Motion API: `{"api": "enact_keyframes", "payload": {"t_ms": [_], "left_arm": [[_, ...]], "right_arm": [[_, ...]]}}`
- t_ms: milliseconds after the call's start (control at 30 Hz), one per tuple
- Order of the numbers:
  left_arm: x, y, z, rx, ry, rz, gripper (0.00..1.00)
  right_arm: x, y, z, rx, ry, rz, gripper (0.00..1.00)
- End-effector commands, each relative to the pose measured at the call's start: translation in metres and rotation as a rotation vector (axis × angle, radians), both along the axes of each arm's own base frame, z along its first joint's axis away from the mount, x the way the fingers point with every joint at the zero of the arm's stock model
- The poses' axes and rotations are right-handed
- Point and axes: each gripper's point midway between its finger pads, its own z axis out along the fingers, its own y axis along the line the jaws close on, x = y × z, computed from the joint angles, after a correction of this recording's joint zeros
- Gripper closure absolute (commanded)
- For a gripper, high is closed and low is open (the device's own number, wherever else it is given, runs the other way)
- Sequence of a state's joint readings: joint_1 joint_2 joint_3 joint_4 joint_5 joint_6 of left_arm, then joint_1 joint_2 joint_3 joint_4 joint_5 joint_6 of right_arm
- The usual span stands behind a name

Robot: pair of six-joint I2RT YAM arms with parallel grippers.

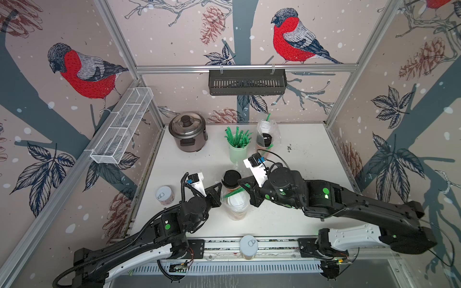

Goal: Pack milk tea into plastic carrier bags
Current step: Place the straw in the plastic carrier bag.

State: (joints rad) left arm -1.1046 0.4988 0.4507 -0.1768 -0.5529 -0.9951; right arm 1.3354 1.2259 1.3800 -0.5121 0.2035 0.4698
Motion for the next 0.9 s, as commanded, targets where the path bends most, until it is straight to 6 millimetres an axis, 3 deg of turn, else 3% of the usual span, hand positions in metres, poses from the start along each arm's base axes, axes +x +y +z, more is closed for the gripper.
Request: {"api": "enact_keyframes", "payload": {"t_ms": [0, 167, 433, 700, 800, 867], "left_arm": [[0.001, 0.001, 0.004, -0.01, -0.013, 0.007, 1.0], [0.001, 0.001, 0.004, -0.013, -0.016, 0.005, 1.0], [0.001, -0.002, 0.005, -0.02, -0.022, -0.004, 1.0], [0.001, -0.001, 0.007, -0.024, -0.028, 0.0, 1.0], [0.001, 0.0, 0.008, -0.025, -0.029, 0.001, 1.0], [0.001, 0.0, 0.008, -0.023, -0.029, 0.002, 1.0]], "right_arm": [[-0.006, -0.001, -0.011, -0.123, 0.011, 0.074, 0.99], [-0.01, 0.005, -0.013, -0.25, 0.033, 0.155, 1.0], [-0.018, 0.019, -0.043, -0.399, 0.091, 0.255, 1.0], [-0.024, 0.039, -0.066, -0.425, 0.129, 0.329, 0.99], [-0.026, 0.046, -0.073, -0.42, 0.133, 0.346, 0.94], [-0.027, 0.05, -0.075, -0.407, 0.138, 0.356, 0.82]]}}
